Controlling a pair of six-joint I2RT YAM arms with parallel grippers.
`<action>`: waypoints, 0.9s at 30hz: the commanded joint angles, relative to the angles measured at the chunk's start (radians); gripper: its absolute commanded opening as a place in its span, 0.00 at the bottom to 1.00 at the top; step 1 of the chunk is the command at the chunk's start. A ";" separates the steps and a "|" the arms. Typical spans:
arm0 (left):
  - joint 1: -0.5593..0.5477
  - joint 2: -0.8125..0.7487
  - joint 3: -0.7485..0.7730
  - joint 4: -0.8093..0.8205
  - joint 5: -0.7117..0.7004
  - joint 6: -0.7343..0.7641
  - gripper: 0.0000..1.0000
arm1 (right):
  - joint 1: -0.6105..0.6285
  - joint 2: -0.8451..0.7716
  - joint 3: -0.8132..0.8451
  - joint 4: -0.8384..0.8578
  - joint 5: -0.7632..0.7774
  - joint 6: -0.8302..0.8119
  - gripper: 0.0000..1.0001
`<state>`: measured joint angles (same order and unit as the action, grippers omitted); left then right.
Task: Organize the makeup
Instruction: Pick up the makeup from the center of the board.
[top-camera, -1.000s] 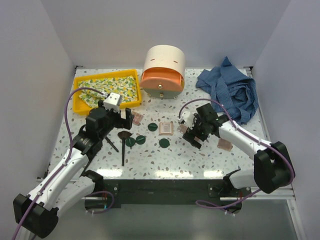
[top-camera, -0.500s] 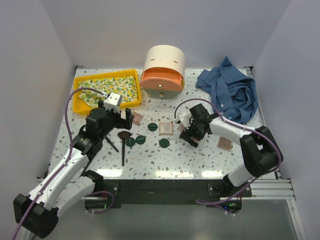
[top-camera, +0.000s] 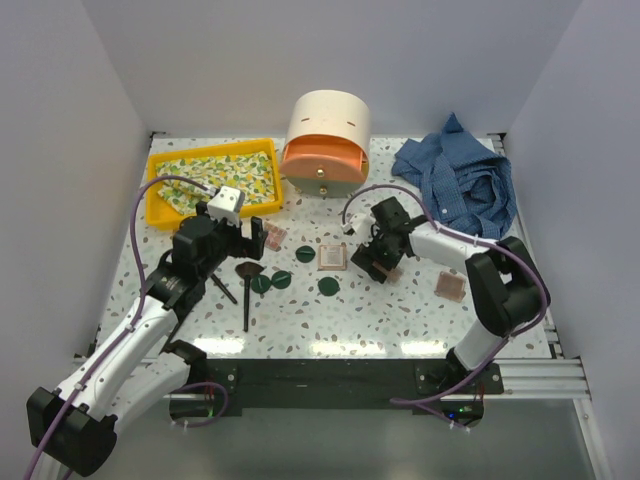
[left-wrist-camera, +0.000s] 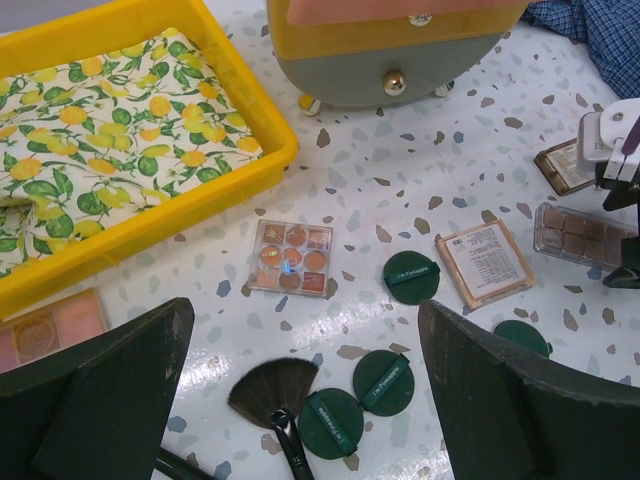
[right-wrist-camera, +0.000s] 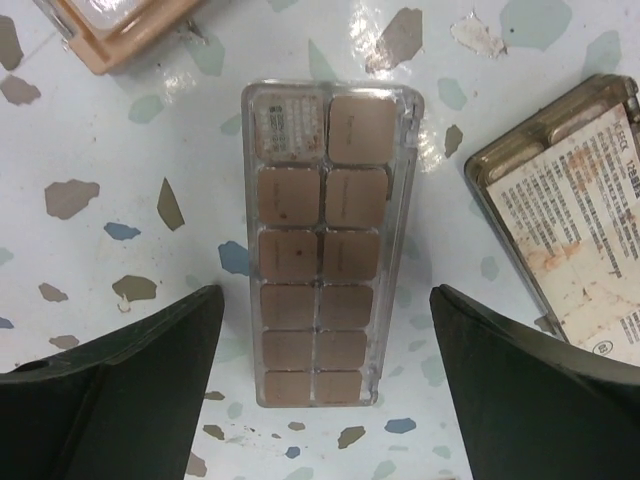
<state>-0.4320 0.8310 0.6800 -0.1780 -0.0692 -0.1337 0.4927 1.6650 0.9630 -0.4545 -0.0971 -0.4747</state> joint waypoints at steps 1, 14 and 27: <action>0.006 -0.012 0.000 0.021 -0.018 0.028 1.00 | 0.006 0.044 0.028 0.008 -0.021 0.027 0.76; 0.006 -0.015 0.000 0.020 -0.020 0.028 1.00 | 0.006 -0.022 0.008 -0.021 -0.001 0.033 0.17; 0.004 -0.013 -0.002 0.021 -0.020 0.028 1.00 | 0.004 -0.293 0.101 -0.242 -0.019 -0.245 0.08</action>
<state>-0.4320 0.8307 0.6800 -0.1814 -0.0799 -0.1337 0.4953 1.4494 0.9836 -0.6029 -0.0963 -0.5999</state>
